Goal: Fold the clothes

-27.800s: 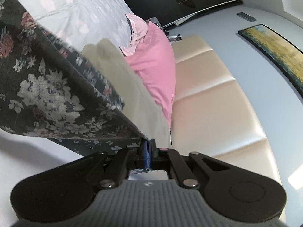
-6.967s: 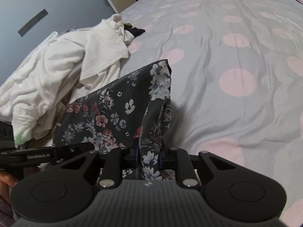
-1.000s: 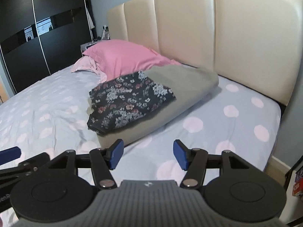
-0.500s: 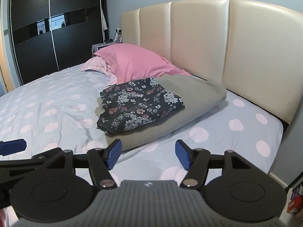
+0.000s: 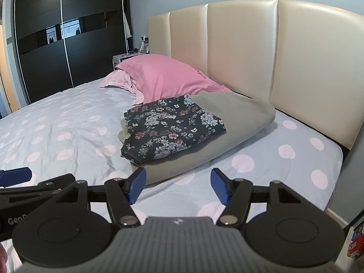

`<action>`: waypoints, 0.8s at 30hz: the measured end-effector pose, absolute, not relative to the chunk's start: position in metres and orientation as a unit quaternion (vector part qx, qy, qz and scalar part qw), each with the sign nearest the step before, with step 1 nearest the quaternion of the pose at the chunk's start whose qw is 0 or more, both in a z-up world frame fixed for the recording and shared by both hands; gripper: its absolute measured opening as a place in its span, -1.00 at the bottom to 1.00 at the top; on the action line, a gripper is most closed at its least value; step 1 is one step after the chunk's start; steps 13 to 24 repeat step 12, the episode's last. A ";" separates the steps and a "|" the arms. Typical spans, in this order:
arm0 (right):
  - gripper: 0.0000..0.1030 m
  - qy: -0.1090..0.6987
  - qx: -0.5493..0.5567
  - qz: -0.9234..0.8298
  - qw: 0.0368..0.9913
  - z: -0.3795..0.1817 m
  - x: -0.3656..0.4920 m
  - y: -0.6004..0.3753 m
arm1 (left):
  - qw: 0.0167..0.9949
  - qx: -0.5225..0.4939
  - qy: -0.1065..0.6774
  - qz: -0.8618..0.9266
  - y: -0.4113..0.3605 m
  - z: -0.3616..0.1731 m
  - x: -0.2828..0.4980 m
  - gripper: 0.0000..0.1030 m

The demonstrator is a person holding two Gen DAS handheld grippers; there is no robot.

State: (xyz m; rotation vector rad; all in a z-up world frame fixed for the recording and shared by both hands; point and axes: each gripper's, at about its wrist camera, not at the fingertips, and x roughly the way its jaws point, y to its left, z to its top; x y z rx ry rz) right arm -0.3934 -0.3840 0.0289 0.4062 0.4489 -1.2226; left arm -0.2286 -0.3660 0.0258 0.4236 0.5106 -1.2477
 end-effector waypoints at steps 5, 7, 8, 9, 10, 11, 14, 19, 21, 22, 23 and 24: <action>0.28 0.208 0.183 -0.561 0.780 0.029 -0.390 -0.383 | 0.760 0.196 0.234 -0.574 -0.366 0.026 -0.228 0.46; 0.28 0.209 0.182 -0.560 0.781 0.029 -0.390 -0.383 | 0.762 0.197 0.231 -0.572 -0.366 0.026 -0.229 0.46; 0.28 0.210 0.182 -0.560 0.781 0.029 -0.390 -0.383 | 0.762 0.199 0.229 -0.572 -0.365 0.026 -0.230 0.46; 0.28 0.210 0.182 -0.560 0.781 0.029 -0.391 -0.383 | 0.763 0.199 0.227 -0.572 -0.365 0.026 -0.230 0.46; 0.28 0.210 0.182 -0.560 0.780 0.028 -0.391 -0.383 | 0.763 0.199 0.225 -0.572 -0.365 0.026 -0.231 0.46; 0.28 0.210 0.183 -0.560 0.780 0.028 -0.391 -0.384 | 0.763 0.200 0.224 -0.572 -0.364 0.026 -0.231 0.46; 0.28 0.210 0.183 -0.560 0.780 0.028 -0.392 -0.384 | 0.763 0.201 0.225 -0.573 -0.365 0.025 -0.232 0.47; 0.28 0.210 0.183 -0.560 0.780 0.028 -0.392 -0.384 | 0.763 0.201 0.225 -0.573 -0.365 0.025 -0.232 0.47; 0.28 0.210 0.183 -0.560 0.780 0.028 -0.392 -0.384 | 0.763 0.201 0.225 -0.573 -0.365 0.025 -0.232 0.47; 0.28 0.210 0.183 -0.560 0.780 0.028 -0.392 -0.384 | 0.763 0.201 0.225 -0.573 -0.365 0.025 -0.232 0.47; 0.28 0.210 0.183 -0.560 0.780 0.028 -0.392 -0.384 | 0.763 0.201 0.225 -0.573 -0.365 0.025 -0.232 0.47; 0.28 0.210 0.183 -0.560 0.780 0.028 -0.392 -0.384 | 0.763 0.201 0.225 -0.573 -0.365 0.025 -0.232 0.47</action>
